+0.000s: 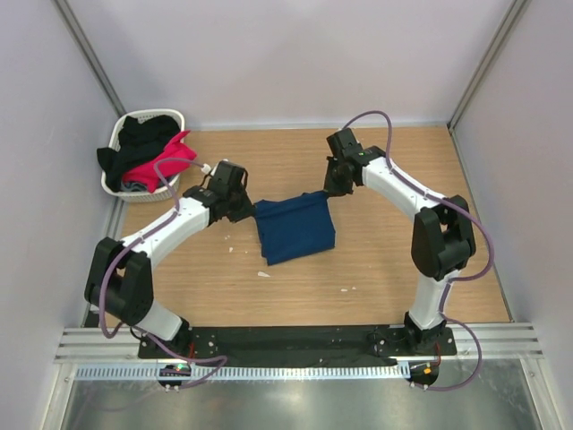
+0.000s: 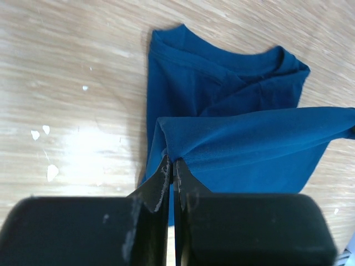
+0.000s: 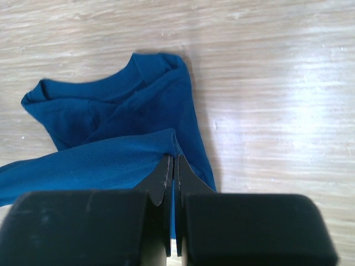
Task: Fold and stack the t-shirts
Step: Fold the tshirt
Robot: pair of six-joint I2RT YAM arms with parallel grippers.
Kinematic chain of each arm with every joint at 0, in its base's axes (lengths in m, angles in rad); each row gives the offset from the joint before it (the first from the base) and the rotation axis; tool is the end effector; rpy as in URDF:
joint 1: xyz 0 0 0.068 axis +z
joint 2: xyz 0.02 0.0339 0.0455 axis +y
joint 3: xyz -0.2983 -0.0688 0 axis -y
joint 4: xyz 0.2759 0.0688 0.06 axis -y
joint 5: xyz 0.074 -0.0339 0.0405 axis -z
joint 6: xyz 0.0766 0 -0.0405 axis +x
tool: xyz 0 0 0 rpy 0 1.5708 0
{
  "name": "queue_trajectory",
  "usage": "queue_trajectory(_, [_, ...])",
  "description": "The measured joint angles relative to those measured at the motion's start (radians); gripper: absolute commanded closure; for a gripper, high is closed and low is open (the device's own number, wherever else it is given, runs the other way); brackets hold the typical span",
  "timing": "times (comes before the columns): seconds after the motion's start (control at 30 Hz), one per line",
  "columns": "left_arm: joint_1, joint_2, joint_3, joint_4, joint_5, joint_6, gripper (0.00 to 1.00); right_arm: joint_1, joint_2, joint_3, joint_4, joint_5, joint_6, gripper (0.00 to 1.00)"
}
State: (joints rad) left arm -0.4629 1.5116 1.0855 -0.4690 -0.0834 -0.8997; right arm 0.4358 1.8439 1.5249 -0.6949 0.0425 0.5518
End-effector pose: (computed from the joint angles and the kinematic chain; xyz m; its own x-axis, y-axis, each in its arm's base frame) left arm 0.3361 -0.1606 0.2346 -0.7461 -0.4998 -0.4398 -0.2990 0.8418 -0.4494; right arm 0.4191 0.1916 0.2434 -0.8658 0.1746 -0.4690 0.0616 0.9672 0.2464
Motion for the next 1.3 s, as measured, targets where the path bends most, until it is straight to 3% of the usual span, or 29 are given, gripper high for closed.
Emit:
queue_trajectory(0.57, [0.093,0.276,0.09,0.144,0.043,0.07,0.98,-0.038,0.263,0.193,0.049,-0.031,-0.008,0.99])
queue_trajectory(0.6, [0.093,0.286,0.09,0.153,0.044,0.071,0.93,-0.04,0.275,0.203,0.051,-0.032,-0.008,0.96])
queue_trajectory(0.63, [0.093,0.298,0.09,0.165,0.044,0.072,0.69,-0.041,0.288,0.216,0.052,-0.033,-0.008,0.87])
queue_trajectory(0.67, [0.093,0.304,0.092,0.172,0.043,0.081,0.6,-0.043,0.3,0.227,0.056,-0.034,-0.008,0.68])
queue_trajectory(0.73, [0.098,0.318,0.109,0.166,0.035,0.102,0.5,-0.048,0.32,0.255,0.056,-0.029,-0.012,0.52])
queue_trajectory(0.77, [0.101,0.323,0.126,0.159,0.029,0.115,0.48,-0.053,0.33,0.271,0.055,-0.026,-0.017,0.39])
queue_trajectory(0.87, [0.119,0.337,0.214,0.13,0.008,0.161,0.34,-0.071,0.343,0.326,0.039,-0.02,-0.027,0.27])
queue_trajectory(1.0, [0.135,0.316,0.319,0.114,0.007,0.211,0.18,-0.089,0.335,0.401,0.024,-0.024,-0.04,0.3])
queue_trajectory(1.03, [0.136,0.299,0.322,0.116,0.016,0.212,0.09,-0.091,0.322,0.4,0.027,-0.032,-0.042,0.31])
queue_trajectory(1.13, [0.126,0.225,0.315,0.117,0.064,0.205,0.08,-0.092,0.257,0.344,0.044,-0.056,-0.043,0.35])
queue_trajectory(1.17, [0.113,0.2,0.307,0.128,0.084,0.201,0.09,-0.09,0.227,0.315,0.048,-0.064,-0.043,0.31])
queue_trajectory(1.23, [0.072,0.163,0.288,0.16,0.127,0.2,0.09,-0.089,0.164,0.248,0.063,-0.071,-0.042,0.22])
queue_trajectory(1.27, [0.048,0.157,0.281,0.18,0.147,0.201,0.1,-0.088,0.13,0.212,0.066,-0.07,-0.04,0.06])
queue_trajectory(1.3, [0.013,0.159,0.278,0.204,0.172,0.205,0.12,-0.087,0.095,0.173,0.071,-0.063,-0.038,0.0])
